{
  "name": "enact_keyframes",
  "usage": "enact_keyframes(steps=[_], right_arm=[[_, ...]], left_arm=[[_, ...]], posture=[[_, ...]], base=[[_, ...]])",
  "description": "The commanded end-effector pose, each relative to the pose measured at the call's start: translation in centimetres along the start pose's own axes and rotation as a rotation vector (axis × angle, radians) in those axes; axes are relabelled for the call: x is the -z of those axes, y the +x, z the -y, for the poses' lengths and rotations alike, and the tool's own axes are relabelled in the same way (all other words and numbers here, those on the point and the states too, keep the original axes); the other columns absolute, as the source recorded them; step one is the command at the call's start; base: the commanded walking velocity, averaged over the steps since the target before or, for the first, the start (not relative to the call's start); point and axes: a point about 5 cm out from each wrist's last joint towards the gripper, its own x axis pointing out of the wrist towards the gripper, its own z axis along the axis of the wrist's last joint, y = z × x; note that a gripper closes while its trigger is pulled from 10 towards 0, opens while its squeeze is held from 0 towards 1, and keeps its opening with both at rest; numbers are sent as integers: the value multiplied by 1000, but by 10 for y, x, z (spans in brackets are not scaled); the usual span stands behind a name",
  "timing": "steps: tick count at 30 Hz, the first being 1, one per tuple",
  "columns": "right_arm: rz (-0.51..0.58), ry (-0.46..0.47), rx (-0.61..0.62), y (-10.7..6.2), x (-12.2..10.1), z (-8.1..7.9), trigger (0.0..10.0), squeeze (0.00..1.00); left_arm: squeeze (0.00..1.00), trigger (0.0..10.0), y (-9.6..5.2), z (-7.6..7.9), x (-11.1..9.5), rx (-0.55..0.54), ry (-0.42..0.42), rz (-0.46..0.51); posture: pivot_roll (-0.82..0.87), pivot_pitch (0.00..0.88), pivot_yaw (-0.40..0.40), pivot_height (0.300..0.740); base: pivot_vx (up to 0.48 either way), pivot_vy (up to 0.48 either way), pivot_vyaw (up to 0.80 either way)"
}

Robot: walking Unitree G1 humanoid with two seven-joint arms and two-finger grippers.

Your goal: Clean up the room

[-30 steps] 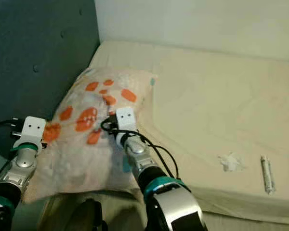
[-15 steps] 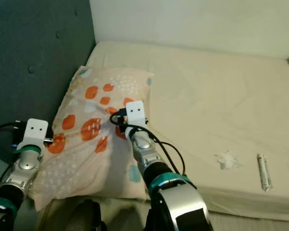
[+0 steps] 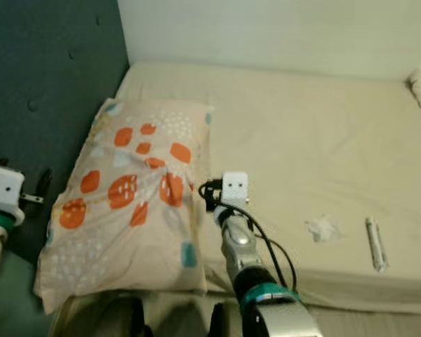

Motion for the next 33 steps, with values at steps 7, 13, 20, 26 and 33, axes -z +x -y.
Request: enact_keyframes(steps=[7, 13, 20, 26, 33], right_arm=[[-51, 46, 75, -20, 31, 9, 10000, 0], [-62, 66, 78, -27, 39, 4, 10000, 0], [-62, 70, 76, -40, 51, 5, 10000, 0], [-37, 55, 59, -43, 49, 7, 10000, 0], [-30, 37, 59, -40, 44, 12, 10000, 0]], left_arm=[[0, 10000, 6, -1, -42, 73, -49, 170], [0, 10000, 3, 46, -45, 229, -189, 148], [0, 10000, -13, 79, -32, 205, -304, 40], [0, 10000, -34, 99, -23, 219, -362, -20], [0, 10000, -52, 122, -12, 282, -366, -136]], posture=[[205, 92, 75, 636], [180, 73, 80, 636], [142, 49, 43, 636], [121, 30, -14, 636], [106, 24, -46, 636]], base=[[0, 0, 0], [0, 0, 0], [0, 0, 0], [0, 0, 0], [0, 0, 0]])
